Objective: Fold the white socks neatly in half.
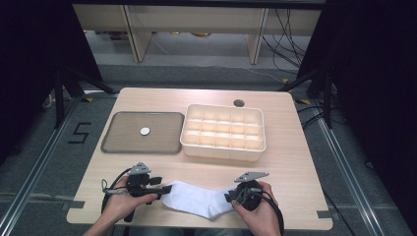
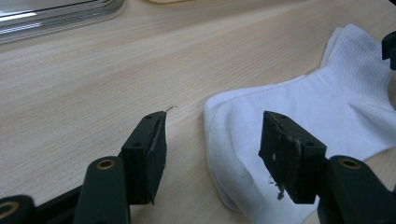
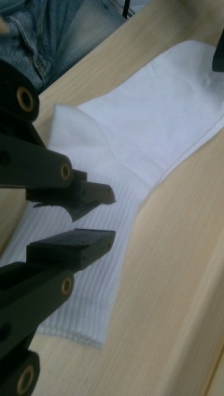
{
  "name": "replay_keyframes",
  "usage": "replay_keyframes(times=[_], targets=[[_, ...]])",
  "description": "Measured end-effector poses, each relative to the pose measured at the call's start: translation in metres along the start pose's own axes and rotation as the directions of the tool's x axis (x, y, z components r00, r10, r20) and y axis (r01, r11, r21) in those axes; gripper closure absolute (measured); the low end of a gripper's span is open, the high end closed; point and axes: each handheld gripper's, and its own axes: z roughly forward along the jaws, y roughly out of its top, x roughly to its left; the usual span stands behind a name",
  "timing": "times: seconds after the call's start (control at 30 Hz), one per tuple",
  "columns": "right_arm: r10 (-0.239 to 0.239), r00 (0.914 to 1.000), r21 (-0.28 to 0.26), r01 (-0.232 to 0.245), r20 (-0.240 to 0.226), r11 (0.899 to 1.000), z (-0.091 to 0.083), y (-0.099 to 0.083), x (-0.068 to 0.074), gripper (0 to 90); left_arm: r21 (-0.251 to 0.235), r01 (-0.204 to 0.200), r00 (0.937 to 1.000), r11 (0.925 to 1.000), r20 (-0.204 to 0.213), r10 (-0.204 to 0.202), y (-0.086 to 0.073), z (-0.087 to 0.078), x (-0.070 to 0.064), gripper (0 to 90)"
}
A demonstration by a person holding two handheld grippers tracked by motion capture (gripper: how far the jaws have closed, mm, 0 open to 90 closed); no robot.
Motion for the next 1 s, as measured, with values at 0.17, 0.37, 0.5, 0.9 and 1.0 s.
replay_keyframes(times=[0.17,0.37,0.5,0.9,1.0], targets=[[0.017,0.9998,0.023,-0.017,-0.014,1.000,-0.001,0.006,0.006,81.6,0.017,0.004,0.9998,0.9998,0.019,-0.004,0.001,0.007,0.000,42.3],[0.008,0.9985,0.052,-0.005,-0.054,0.999,0.006,0.015,0.012,90.0,0.053,0.004,0.9999,0.9986,0.015,-0.005,0.003,0.015,-0.001,45.6],[0.001,0.9980,0.076,0.004,-0.064,0.997,0.011,0.018,0.018,90.0,0.041,0.002,0.9999,0.9991,0.011,-0.003,0.002,0.018,-0.002,50.1],[0.003,0.9966,0.164,0.010,-0.082,0.986,0.022,0.024,0.031,90.0,0.079,-0.101,0.9942,0.9918,-0.029,0.103,0.000,0.017,-0.007,69.9],[0.005,0.9966,0.188,0.011,-0.083,0.982,0.028,0.025,0.032,90.0,0.074,-0.092,0.9952,0.9930,-0.028,0.094,-0.001,0.019,-0.009,76.4]])
